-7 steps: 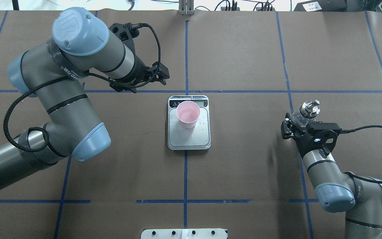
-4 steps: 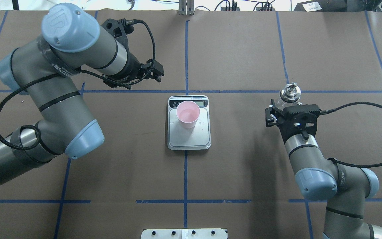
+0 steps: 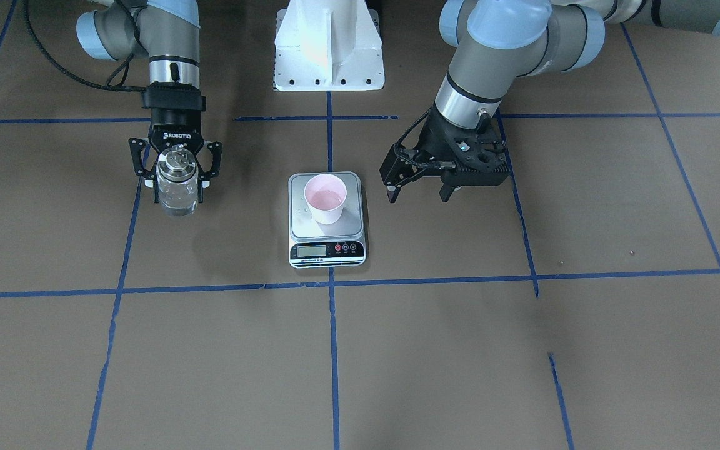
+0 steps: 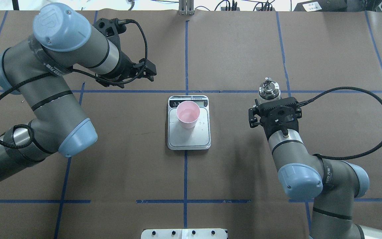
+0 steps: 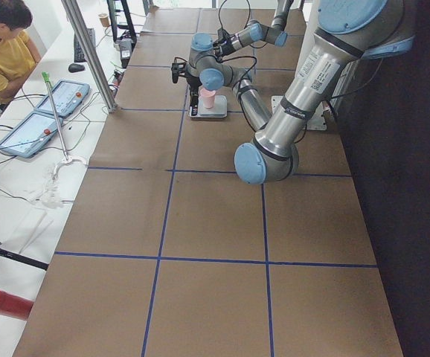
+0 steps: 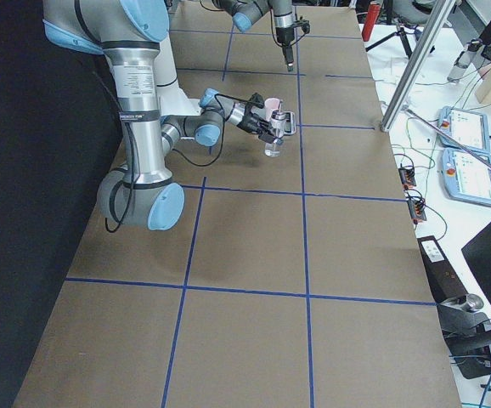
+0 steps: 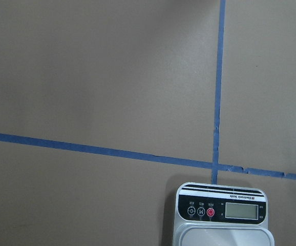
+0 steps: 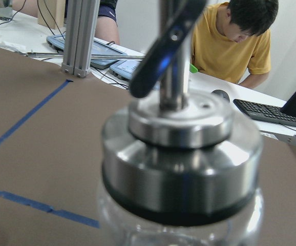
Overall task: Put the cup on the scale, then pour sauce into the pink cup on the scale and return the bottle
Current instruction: 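Lift the glass bottle with the right gripper and carry it toward the cup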
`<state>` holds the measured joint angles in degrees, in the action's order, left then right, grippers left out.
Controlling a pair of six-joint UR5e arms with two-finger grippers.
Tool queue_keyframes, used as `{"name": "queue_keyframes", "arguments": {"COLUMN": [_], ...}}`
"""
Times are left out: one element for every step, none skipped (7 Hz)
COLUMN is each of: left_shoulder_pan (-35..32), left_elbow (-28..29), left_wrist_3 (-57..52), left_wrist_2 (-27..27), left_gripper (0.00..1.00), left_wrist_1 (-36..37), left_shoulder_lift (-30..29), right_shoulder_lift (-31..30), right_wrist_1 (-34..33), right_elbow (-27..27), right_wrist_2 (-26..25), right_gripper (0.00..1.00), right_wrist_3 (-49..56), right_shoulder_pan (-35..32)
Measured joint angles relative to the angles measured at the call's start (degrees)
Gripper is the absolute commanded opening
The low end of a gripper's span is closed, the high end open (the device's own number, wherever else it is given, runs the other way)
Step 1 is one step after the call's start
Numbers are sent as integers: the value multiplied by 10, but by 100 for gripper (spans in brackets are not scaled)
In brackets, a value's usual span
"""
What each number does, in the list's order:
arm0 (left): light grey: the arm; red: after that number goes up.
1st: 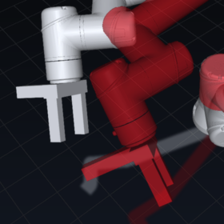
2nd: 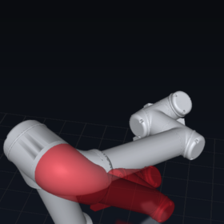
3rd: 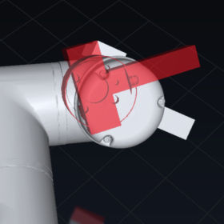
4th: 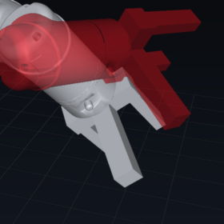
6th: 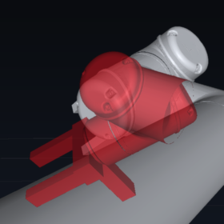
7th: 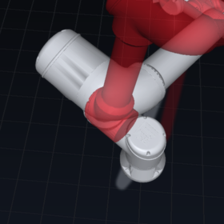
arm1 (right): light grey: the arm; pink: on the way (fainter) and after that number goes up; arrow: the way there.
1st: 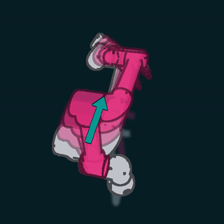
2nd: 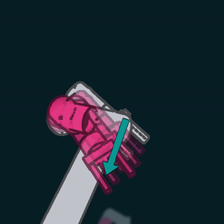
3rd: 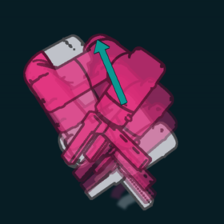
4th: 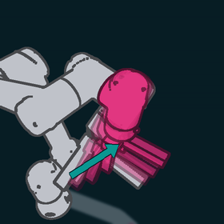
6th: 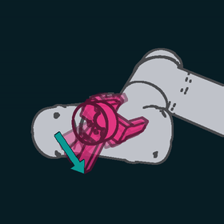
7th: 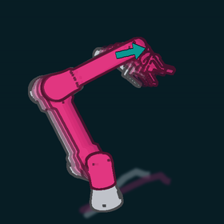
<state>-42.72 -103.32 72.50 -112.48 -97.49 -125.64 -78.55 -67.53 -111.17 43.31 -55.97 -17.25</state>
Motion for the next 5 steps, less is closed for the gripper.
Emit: {"name": "queue_keyframes", "arguments": {"left_shoulder_pan": [-11, -26, -48, -80, -114], "left_elbow": [-18, -36, -45, -51, -55], "left_wrist_3": [-29, -63, -102, -149, -202], "left_wrist_2": [-1, -5, -18, -41, -63], "left_gripper": [100, 100, 100, 100, 100], "left_wrist_1": [1, 2, 2, 2, 2], "left_shoulder_lift": [16, 39, 60, 83, 106], "right_shoulder_lift": [30, 59, 89, 112, 126], "right_wrist_1": [-17, -52, -103, -155, -200], "right_elbow": [3, 5, 5, 3, 5], "right_wrist_2": [1, 1, 4, 7, 4], "right_gripper": [0, 0, 0, 0, 0], "right_wrist_3": [22, 32, 37, 45, 70], "right_shoulder_pan": [1, 2, 4, 6, 9]}}
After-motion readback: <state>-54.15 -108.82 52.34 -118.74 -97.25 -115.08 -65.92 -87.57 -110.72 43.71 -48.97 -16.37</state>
